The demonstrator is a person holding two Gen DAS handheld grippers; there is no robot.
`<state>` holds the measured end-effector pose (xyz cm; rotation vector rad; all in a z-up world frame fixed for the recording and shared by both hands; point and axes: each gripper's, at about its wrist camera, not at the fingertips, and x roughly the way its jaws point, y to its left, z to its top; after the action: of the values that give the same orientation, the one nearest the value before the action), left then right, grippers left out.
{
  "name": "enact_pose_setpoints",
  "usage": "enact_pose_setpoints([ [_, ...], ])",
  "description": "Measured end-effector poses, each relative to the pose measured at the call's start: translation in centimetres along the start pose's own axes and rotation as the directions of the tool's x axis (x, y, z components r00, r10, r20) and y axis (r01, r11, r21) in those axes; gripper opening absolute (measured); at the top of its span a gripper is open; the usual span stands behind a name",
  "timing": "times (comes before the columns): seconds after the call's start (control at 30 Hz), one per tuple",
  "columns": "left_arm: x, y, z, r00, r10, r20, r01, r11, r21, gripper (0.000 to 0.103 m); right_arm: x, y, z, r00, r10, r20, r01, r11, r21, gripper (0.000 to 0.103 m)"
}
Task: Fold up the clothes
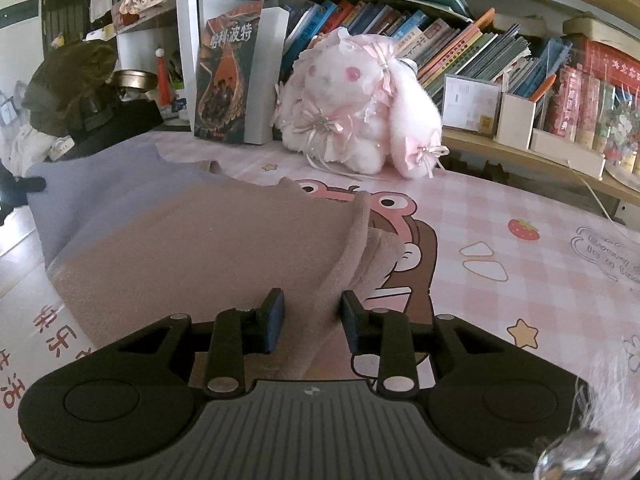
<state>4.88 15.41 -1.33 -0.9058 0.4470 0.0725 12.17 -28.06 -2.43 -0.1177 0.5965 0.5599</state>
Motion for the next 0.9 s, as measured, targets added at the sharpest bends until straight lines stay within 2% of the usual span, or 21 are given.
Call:
enact_pose_setpoints([
  [0.07,0.0,0.4,0.1,1.0,-0.001,-0.008,0.0,1.0,-0.02,0.013,0.0,0.0,0.0,1.0,0.002,0.003,-0.002,1.0,0.002,0.029],
  [0.23,0.4,0.7,-0.3,0.999,0.019,-0.049,-0.021,0.999,-0.042,0.023,0.0,-0.1,-0.2,1.0,0.005,0.009,-0.005,1.0,0.007,0.029],
  [0.5,2.4,1.2,-0.7,0.995,0.053,-0.088,-0.061,0.994,-0.09,0.028,0.0,-0.2,-0.2,1.0,0.014,0.012,-0.014,1.0,0.013,0.029],
  [0.77,3.1,2.0,-0.3,0.995,0.011,-0.094,-0.022,0.994,-0.108,0.024,0.0,0.0,-0.1,1.0,0.008,0.004,-0.008,1.0,0.017,0.029],
  [0.8,3.1,2.1,-0.3,0.996,0.004,-0.088,-0.013,0.995,-0.103,0.018,0.1,0.0,-0.1,1.0,0.006,0.003,-0.006,1.0,0.017,0.029],
  [0.9,3.4,2.3,-0.1,0.997,-0.011,-0.071,0.005,0.997,-0.077,0.013,0.2,0.4,0.0,1.0,-0.003,-0.004,0.003,1.0,0.016,0.029],
])
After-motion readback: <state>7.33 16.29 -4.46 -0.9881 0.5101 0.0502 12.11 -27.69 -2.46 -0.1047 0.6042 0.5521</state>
